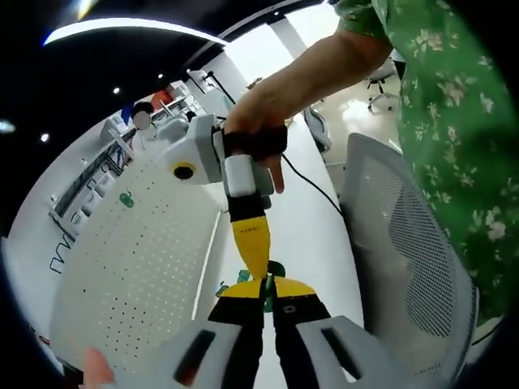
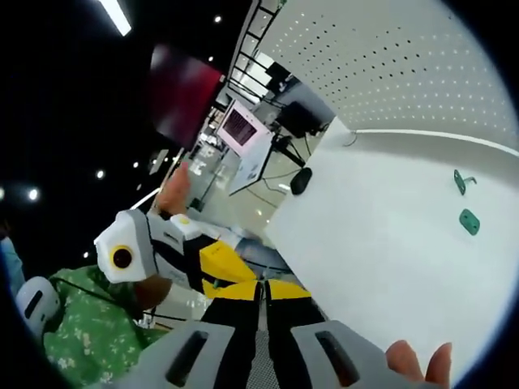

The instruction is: Insert the hook assembly into the mounting plate slot until the hook locks in place.

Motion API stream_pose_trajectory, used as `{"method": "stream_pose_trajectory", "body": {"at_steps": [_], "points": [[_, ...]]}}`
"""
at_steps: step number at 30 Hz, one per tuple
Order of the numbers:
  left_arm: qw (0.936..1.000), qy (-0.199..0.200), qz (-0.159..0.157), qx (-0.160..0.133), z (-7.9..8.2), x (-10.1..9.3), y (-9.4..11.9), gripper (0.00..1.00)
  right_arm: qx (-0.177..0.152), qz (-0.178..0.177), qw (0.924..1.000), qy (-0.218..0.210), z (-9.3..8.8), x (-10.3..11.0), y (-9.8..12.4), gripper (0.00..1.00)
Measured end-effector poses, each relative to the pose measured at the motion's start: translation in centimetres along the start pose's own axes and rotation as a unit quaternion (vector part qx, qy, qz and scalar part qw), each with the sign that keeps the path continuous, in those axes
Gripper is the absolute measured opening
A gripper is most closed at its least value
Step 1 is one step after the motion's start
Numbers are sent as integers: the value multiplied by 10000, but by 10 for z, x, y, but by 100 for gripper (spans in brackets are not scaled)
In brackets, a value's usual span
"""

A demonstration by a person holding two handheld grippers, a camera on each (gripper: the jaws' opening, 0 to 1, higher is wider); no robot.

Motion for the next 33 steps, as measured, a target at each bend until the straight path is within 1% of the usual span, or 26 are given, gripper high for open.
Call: {"method": "stream_pose_trajectory", "body": {"at_steps": [2, 3, 4, 5, 6, 7, 8, 9, 11, 13, 14, 15, 16, 17, 18, 19, 20, 21, 23, 24, 25, 26, 28, 29, 32, 33], "points": [[9999, 78, 46, -44, -1, 0, -1, 2, -45, 15, 10000, -16, 0, 1, 1, 5], [9998, 172, 65, -68, -2, 1, -1, 2, -200, -59, 9998, 65, 3, 0, 1, 5], [9994, 324, 123, -81, -4, 1, -2, 2, -279, -120, 9994, 153, 4, 1, 2, 6], [9992, 350, 150, -113, -6, 1, -2, 2, -326, -248, 9985, 351, 6, 2, 5, 6], [9986, 487, 182, -119, -8, 1, -3, 2, -412, -363, 9971, 524, 8, 3, 6, 6], [9980, 584, 203, -124, -10, 1, -4, 2, -442, -430, 9963, 607, 9, 3, 6, 7], [9973, 655, 280, -151, -12, 2, -4, 2, -512, -615, 9933, 830, 10, 4, 9, 8], [9966, 736, 322, -156, -14, 2, -4, 2, -670, -783, 9883, 1125, 15, 3, 11, 9], [9932, 1015, 511, -245, -17, 4, -4, 2, -751, -965, 9831, 1361, 16, 5, 14, 11], [9891, 1254, 677, -370, -19, 7, -4, 2, -1011, -1245, 9696, 1847, 20, 6, 17, 14], [9853, 1458, 799, -397, -21, 9, -3, 2, -1079, -1369, 9651, 1953, 20, 6, 19, 15], [9836, 1508, 878, -458, -21, 11, -2, 2, -1121, -1474, 9602, 2092, 21, 5, 20, 16], [9791, 1681, 1011, -529, -21, 12, -1, 2, -1234, -1564, 9509, 2366, 22, 6, 21, 16], [9757, 1820, 1082, -570, -22, 13, 0, 2, -1292, -1656, 9454, 2493, 23, 6, 22, 16], [9714, 1938, 1186, -683, -21, 15, 1, 2, -1372, -1843, 9366, 2647, 24, 5, 24, 16], [9698, 1980, 1228, -722, -20, 15, 1, 2, -1425, -1951, 9303, 2762, 24, 4, 25, 16], [9632, 2181, 1349, -810, -21, 17, 3, 2, -1493, -2048, 9215, 2942, 25, 5, 26, 16], [9593, 2281, 1415, -874, -20, 18, 3, 2, -1545, -2126, 9168, 3007, 25, 4, 27, 16], [9487, 2518, 1631, -999, -20, 21, 6, 2, -1603, -2306, 9075, 3122, 25, 3, 29, 17], [9441, 2579, 1748, -1078, -20, 23, 6, 2, -1640, -2392, 9016, 3210, 25, 3, 30, 19], [9406, 2659, 1788, -1119, -20, 23, 7, 2, -1647, -2392, 9014, 3212, 24, 3, 30, 20], [9366, 2704, 1892, -1177, -19, 25, 7, 2, -1663, -2383, 9005, 3234, 23, 3, 31, 21], [9355, 2708, 1912, -1220, -18, 25, 8, 2, -1679, -2299, 8986, 3339, 21, 4, 33, 26], [9327, 2773, 1927, -1264, -17, 25, 7, 2, -1701, -2227, 8998, 3343, 19, 4, 35, 29], [9269, 2864, 2045, -1302, -16, 26, 8, 2, -1766, -2077, 9025, 3335, 16, 3, 40, 42], [9255, 2889, 2056, -1332, -16, 27, 8, 2, -1824, -1977, 9053, 3287, 15, 3, 41, 49]]}}
Point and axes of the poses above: the point that each gripper's makers call its tool centre point, and the gripper's own axes: y roughly backward along the fingers, x roughly to its left, z roughly out of its top, the point moved 8 cm from there along y, roughly backward along the fingers, and after that the axes turned 5 degrees about -z, right-handed, at the moved point
